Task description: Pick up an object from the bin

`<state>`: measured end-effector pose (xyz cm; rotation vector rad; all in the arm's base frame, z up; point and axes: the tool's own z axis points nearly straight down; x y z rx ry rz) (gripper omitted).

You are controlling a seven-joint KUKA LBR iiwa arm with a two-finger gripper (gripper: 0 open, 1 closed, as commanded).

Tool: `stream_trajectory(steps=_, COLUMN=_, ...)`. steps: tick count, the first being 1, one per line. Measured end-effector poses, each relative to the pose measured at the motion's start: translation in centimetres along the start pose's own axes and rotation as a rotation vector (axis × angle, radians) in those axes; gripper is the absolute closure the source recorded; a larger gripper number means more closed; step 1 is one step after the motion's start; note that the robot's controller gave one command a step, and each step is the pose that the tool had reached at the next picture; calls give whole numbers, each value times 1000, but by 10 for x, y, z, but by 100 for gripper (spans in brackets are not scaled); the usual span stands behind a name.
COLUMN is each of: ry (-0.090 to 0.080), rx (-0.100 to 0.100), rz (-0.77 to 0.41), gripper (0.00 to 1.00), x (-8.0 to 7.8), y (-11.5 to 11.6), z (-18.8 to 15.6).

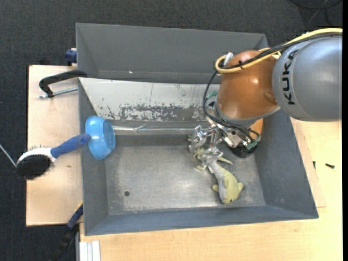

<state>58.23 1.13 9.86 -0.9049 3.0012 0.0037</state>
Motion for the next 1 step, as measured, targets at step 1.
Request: stream_trajectory(steps=1, ry=-6, rx=7, rz=-24, gripper=100, x=-13, y=2, z=-115)
